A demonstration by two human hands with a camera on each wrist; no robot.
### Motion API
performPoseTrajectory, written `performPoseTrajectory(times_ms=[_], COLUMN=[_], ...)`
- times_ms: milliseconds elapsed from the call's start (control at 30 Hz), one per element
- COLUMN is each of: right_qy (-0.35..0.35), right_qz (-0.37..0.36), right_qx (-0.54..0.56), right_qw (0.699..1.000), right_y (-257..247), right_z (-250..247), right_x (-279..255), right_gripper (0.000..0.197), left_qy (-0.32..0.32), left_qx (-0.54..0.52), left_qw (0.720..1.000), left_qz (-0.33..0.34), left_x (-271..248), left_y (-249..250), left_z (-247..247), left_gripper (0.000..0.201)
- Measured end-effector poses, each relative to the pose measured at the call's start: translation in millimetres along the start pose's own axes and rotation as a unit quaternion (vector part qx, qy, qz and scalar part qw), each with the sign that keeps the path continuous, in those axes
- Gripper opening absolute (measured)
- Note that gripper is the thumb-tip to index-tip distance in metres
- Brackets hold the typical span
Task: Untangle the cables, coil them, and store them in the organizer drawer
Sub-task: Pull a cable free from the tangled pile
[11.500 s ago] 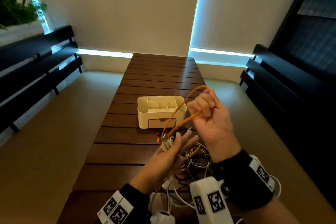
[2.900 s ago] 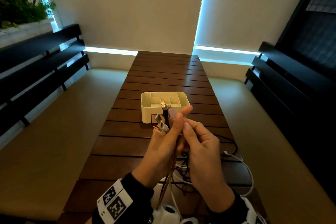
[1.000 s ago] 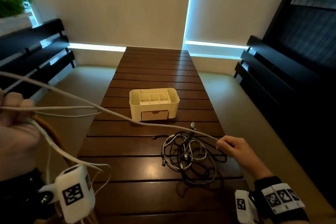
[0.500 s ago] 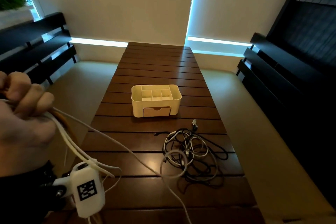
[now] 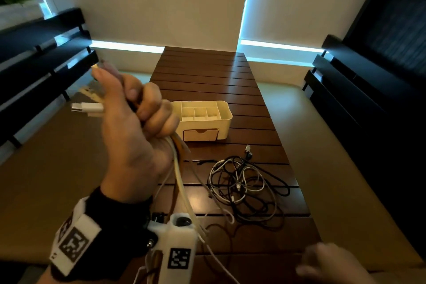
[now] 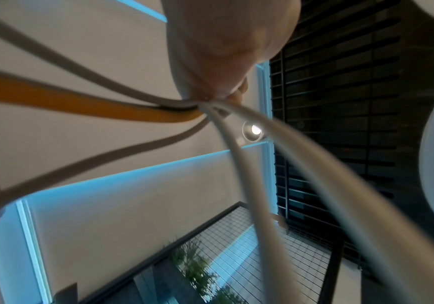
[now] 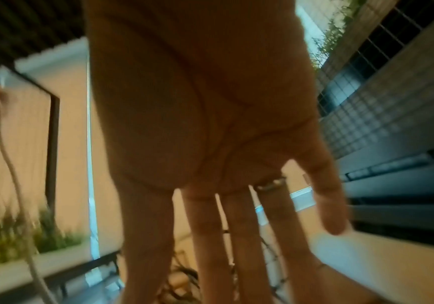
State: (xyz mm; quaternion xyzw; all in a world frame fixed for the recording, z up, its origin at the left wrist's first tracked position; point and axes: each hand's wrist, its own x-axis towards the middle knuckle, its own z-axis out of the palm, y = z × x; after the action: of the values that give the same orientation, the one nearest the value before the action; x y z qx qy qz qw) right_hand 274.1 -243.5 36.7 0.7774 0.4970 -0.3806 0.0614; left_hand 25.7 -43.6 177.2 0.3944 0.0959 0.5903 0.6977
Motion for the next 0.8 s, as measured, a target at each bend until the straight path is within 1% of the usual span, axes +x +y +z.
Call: performPoseTrajectory(times_ms=[33,67,100,133,167,200,233,267,300,333,400,433,467,500,567,600,633,667,700,733,767,800], right_qy=[0.038,0.095,0.118,0.143,0.122,0.088,0.044,-0.001,-0.042,-0.059,-0.034,-0.025,-0.028,-0.039,-0.073,-0.086,-0.062,0.016,0.125,0.224,0.291,0.310], right_qz=[-0.015,-0.037,-0.096,-0.156,-0.205,-0.230,-0.254,-0.295,-0.330,-0.354,-0.375,-0.362,-0.351,-0.357,-0.378,-0.361,-0.309,-0.232,-0.149,-0.072,-0.016,0.019], right_qx=[0.047,0.079,0.152,0.212,0.263,0.293,0.307,0.308,0.300,0.272,0.207,0.176,0.149,0.121,0.065,0.038,0.016,0.008,0.009,0.021,0.024,0.010], right_qw=[0.998,0.992,0.977,0.954,0.935,0.924,0.916,0.904,0.894,0.893,0.903,0.915,0.924,0.925,0.921,0.928,0.949,0.973,0.981,0.972,0.956,0.951], right_y=[-23,-46,-53,-65,-78,-92,-106,-123,-137,-148,-164,-167,-169,-169,-156,-143,-130,-115,-101,-88,-78,-71], right_z=[-7,-7,-7,-5,-5,-2,1,7,14,18,19,18,16,13,5,-2,-9,-20,-28,-36,-41,-44], right_x=[-4,3,9,14,16,20,24,28,33,37,39,43,44,45,53,60,66,73,80,85,94,103], right_gripper=[0.053,0.046,0.042,0.046,0.059,0.072,0.081,0.081,0.074,0.064,0.045,0.041,0.040,0.041,0.052,0.059,0.060,0.053,0.040,0.028,0.021,0.018], left_qy=[-0.007,-0.019,-0.030,-0.041,-0.050,-0.050,-0.052,-0.050,-0.042,-0.035,-0.020,-0.016,-0.014,-0.019,-0.038,-0.042,-0.036,-0.025,-0.014,-0.009,-0.006,-0.003], left_qx=[-0.009,-0.015,-0.027,-0.040,-0.053,-0.062,-0.070,-0.074,-0.080,-0.083,-0.091,-0.095,-0.100,-0.097,-0.072,-0.054,-0.037,-0.019,-0.005,0.001,0.003,0.001], left_qw=[1.000,1.000,0.999,0.998,0.997,0.996,0.995,0.995,0.995,0.996,0.996,0.995,0.995,0.995,0.996,0.997,0.998,0.998,0.999,0.999,0.999,0.999], left_qz=[-0.009,-0.019,-0.030,-0.038,-0.040,-0.047,-0.046,-0.042,-0.034,-0.023,-0.003,0.001,0.001,-0.004,-0.025,-0.036,-0.044,-0.046,-0.044,-0.039,-0.035,-0.034], left_x=[-1,-4,-5,-8,-10,-10,-10,-9,-8,-7,-2,1,4,7,10,10,10,9,8,7,6,5], left_y=[-4,-5,-8,-9,-11,-12,-14,-14,-15,-15,-14,-13,-12,-10,-5,-3,-2,0,0,0,0,-1], left_z=[0,3,3,5,6,8,8,9,10,11,10,8,5,1,-7,-11,-13,-16,-17,-18,-19,-19], left_gripper=[0.050,0.049,0.048,0.048,0.048,0.047,0.047,0.047,0.047,0.048,0.049,0.050,0.050,0.051,0.052,0.052,0.051,0.050,0.048,0.046,0.044,0.042])
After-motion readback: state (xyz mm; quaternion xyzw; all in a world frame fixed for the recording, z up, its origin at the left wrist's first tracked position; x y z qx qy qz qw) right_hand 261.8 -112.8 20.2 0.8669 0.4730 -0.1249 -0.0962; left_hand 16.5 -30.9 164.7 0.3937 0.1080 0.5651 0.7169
